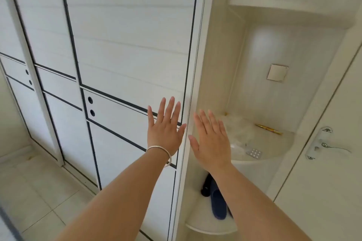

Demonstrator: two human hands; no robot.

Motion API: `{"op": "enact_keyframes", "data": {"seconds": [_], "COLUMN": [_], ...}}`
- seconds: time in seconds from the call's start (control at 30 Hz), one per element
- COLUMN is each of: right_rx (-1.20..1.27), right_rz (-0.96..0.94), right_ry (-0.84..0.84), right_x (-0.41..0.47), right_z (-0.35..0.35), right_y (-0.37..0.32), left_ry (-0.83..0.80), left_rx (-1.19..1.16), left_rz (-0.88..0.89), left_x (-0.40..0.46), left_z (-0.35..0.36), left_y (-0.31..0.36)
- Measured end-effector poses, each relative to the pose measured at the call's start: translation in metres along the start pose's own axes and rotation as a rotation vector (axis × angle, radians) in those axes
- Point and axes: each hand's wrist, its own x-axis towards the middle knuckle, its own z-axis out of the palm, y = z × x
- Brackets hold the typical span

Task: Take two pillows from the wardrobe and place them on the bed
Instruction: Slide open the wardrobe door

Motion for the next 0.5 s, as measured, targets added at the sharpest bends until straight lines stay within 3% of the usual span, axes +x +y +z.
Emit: {"op": "enact_keyframes", "data": {"seconds": [0.27, 0.5], "right_rx": [-0.185, -0.263], "right_rz": [-0.329, -0.447], "right_ry": [-0.016, 0.042], "right_x": [0.051, 0.084], "right_z": [0.039, 0.040], "right_y": [0.020, 0.028], "left_ry": [-0.095, -0.096], "left_rx": [0.023, -0.017], "left_rz": [-0.087, -0.096], "left_x": [0.053, 0.077], "left_z": [0.037, 0.044], "left_y": [0.001, -0.001]}}
